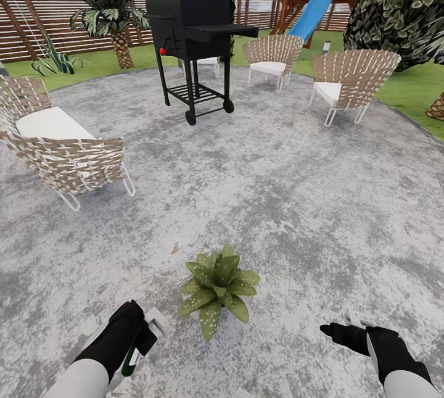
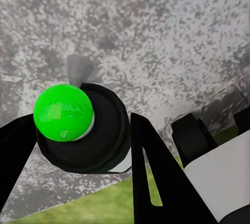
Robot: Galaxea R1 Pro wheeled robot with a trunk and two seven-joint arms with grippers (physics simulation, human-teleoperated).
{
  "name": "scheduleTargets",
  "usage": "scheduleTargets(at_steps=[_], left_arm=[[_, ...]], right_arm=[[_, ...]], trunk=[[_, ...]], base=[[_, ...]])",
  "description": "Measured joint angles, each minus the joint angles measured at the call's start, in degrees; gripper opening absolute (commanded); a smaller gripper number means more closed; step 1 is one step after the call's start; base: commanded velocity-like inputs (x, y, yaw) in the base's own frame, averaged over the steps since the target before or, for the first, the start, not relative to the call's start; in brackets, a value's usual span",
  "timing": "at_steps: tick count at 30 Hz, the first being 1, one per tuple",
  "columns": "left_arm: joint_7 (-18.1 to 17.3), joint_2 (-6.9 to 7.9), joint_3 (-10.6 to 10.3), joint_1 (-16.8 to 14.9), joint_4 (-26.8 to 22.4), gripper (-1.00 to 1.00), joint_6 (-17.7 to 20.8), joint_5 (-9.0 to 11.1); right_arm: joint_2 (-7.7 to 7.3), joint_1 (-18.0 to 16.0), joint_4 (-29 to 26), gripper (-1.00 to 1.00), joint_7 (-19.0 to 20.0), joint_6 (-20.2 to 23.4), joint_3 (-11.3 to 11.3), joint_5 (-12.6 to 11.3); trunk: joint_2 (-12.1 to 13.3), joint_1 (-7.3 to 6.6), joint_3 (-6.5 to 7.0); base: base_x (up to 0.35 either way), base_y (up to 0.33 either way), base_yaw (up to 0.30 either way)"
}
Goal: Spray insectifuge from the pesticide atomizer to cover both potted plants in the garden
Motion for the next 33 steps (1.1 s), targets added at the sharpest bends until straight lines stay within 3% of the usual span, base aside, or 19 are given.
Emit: scheduleTargets(at_steps=[18, 23, 26, 29, 33], left_arm=[[0.0, -0.05, 0.0, 0.0, 0.0, -1.00, 0.0, 0.0], [-0.1, 1.06, 0.4, 0.0, 0.0, -1.00, -1.7, -0.2], [-0.3, 2.10, 2.4, 0.0, 0.1, -1.00, -4.2, 1.0], [-0.3, 2.25, 5.0, 0.0, 0.2, -1.00, -5.8, 1.5], [-0.4, 2.25, 6.7, 0.1, 0.4, -1.00, -6.1, 1.6]], right_arm=[[-0.06, 0.0, 0.0, 1.00, 0.0, 0.0, 0.0, 0.0], [-0.11, 0.0, -0.2, 1.00, 0.2, 0.1, 0.2, 0.1], [-0.06, 0.0, -0.3, 1.00, 0.3, 0.0, 0.5, 0.2], [0.16, 0.0, -0.5, 1.00, 0.3, 0.1, 0.6, 0.2], [0.42, 0.0, -0.6, 1.00, 0.4, 0.1, 0.6, 0.3]], trunk=[[0.0, 0.00, 0.00], [0.0, 0.00, 0.00], [0.0, 0.00, 0.00], [0.0, 0.00, 0.00], [0.0, 0.00, 0.00]], base=[[0.000, 0.000, 0.000], [0.000, 0.000, 0.000], [0.000, 0.000, 0.000], [0.000, 0.000, 0.000], [0.000, 0.000, 0.000]])
